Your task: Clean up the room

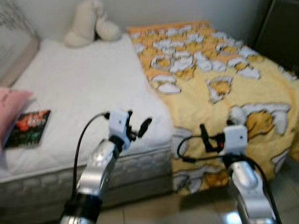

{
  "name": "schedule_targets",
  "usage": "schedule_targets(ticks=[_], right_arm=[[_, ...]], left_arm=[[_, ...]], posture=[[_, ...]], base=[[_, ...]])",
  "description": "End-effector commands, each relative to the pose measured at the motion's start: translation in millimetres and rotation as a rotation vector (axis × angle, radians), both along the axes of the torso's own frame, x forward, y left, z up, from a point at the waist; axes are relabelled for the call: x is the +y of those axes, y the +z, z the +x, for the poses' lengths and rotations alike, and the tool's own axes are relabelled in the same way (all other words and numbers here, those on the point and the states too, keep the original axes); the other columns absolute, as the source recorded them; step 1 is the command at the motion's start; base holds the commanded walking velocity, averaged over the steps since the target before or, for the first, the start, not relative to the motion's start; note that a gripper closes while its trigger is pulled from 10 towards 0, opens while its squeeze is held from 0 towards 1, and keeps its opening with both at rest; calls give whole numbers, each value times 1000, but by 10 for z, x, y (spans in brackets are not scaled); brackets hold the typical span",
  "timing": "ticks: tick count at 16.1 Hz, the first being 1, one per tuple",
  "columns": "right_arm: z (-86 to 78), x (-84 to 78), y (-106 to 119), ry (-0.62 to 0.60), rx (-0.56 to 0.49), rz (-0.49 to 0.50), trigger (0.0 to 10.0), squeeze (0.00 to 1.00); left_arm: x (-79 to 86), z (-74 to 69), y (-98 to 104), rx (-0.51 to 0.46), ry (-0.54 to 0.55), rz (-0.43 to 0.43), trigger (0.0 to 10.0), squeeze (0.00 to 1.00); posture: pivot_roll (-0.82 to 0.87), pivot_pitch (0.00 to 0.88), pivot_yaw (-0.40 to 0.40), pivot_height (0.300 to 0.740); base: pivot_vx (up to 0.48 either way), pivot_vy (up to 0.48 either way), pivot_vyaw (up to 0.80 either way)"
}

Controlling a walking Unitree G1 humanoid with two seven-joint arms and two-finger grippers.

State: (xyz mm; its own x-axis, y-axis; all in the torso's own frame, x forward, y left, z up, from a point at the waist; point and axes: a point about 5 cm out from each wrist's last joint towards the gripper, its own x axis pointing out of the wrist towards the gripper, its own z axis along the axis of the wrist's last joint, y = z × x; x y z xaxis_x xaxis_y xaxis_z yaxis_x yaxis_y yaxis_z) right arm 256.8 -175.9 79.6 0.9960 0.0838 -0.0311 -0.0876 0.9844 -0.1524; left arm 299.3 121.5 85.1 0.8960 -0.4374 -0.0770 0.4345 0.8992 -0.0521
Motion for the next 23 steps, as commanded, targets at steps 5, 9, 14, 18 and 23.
schedule_targets(ticks=[5,9,14,18,23], right_arm=[[26,45,30,14,-20,-1,10000,0],[42,59,38,20,-29,-1,10000,0],[22,51,10,21,-13,6,10000,0],[0,61,9,24,-16,2,10000,0],[-130,42,-9,29,1,-7,10000,0]], left_arm=[[21,92,63,-24,11,10,10000,0],[-7,79,59,-31,-4,-6,10000,0],[-42,69,62,-34,-28,-17,10000,0],[-24,119,43,-5,-2,-38,10000,0],[73,387,22,58,130,-1,10000,0]], posture=[[-147,0,75,740],[-145,0,75,740],[-146,0,76,740],[-161,0,82,740],[-198,0,77,740]], base=[[80,-52,-96],[404,-252,0],[406,-250,-581],[412,-123,0],[268,0,0]])
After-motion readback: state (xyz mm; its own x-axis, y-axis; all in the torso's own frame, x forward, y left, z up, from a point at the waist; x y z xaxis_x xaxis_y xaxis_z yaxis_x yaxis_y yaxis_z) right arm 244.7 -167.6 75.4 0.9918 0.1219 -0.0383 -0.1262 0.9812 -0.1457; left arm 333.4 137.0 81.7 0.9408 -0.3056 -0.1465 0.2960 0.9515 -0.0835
